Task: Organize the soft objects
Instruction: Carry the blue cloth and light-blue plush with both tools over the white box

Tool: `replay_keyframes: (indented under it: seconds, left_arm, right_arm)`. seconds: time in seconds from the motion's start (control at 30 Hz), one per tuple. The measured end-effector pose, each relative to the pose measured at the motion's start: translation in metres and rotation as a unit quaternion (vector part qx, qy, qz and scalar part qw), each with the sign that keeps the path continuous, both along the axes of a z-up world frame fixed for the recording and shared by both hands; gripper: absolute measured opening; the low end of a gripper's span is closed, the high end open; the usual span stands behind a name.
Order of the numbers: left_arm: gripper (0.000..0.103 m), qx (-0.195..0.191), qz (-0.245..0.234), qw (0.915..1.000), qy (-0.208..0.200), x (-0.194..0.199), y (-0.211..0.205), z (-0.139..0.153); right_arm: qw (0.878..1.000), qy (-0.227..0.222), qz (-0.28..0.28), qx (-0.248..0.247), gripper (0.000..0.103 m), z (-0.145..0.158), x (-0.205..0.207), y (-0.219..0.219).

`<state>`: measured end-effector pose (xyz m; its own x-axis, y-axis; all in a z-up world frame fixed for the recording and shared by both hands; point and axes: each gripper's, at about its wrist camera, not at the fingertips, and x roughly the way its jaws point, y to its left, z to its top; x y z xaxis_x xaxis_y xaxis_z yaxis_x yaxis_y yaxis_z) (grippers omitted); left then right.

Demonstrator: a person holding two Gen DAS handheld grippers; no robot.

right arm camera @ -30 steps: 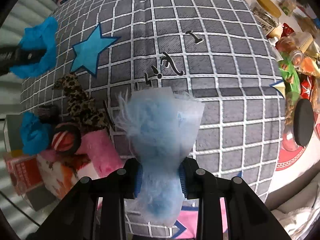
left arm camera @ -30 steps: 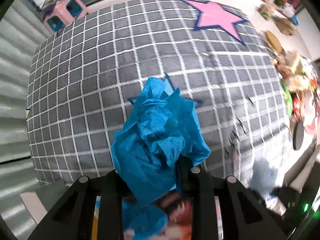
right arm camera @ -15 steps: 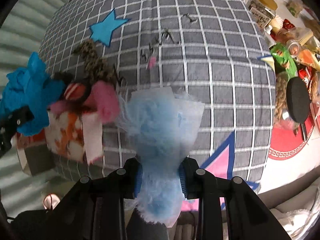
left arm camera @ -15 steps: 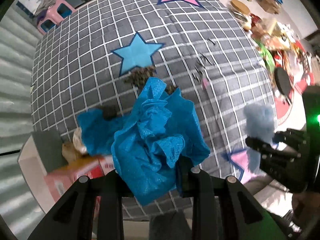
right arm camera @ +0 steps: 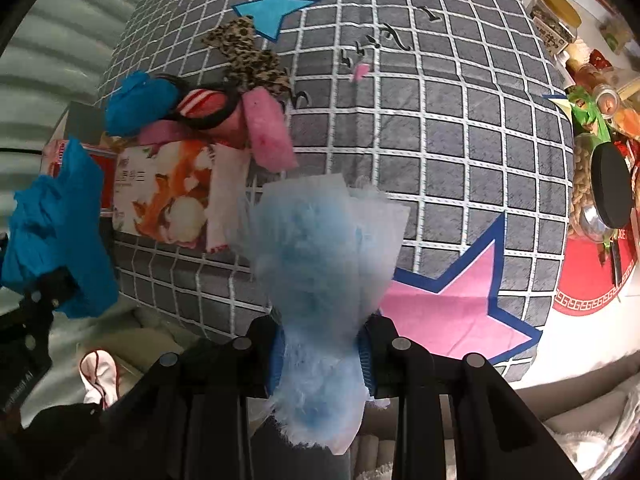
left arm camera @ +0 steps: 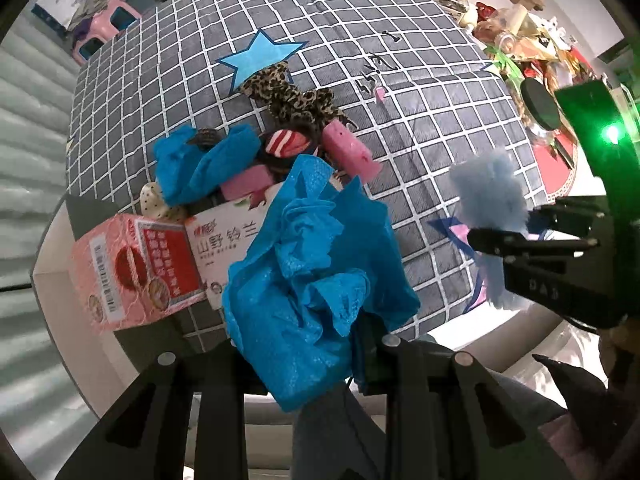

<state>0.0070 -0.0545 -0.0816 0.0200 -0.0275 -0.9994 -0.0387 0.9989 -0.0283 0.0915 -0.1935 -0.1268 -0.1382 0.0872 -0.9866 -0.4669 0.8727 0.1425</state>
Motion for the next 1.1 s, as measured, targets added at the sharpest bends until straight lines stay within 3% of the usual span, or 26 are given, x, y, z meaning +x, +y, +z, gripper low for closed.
replay_keyframes:
  seconds: [0.3,0.5,0.77,1.1]
  left_arm:
    - [0.031,0.001,-0.050,0.9985,-0.021,-0.048,0.027,-0.001]
    - [0.031,0.002,-0.043,0.9979,-0.049,-0.078,0.065,0.010]
    - [0.031,0.004,0.038,0.9963,-0.077,-0.120,0.136,0.020]
    - [0.031,0.022,0.142,0.9855,-0.091,-0.167,0.217,0.026]
  right_arm:
    - [0.999,-0.006,-0.032,-0.010,0.032,0.003,-0.046,0.035]
    - [0.999,-0.022,-0.033,-0.010,0.032,0.017,-0.075,0.067]
    - [0.999,-0.050,0.011,0.005,0.032,0.039,-0.107,0.129]
    - [0.993,-0.076,0.087,0.034,0.032,0.060,-0.137,0.209]
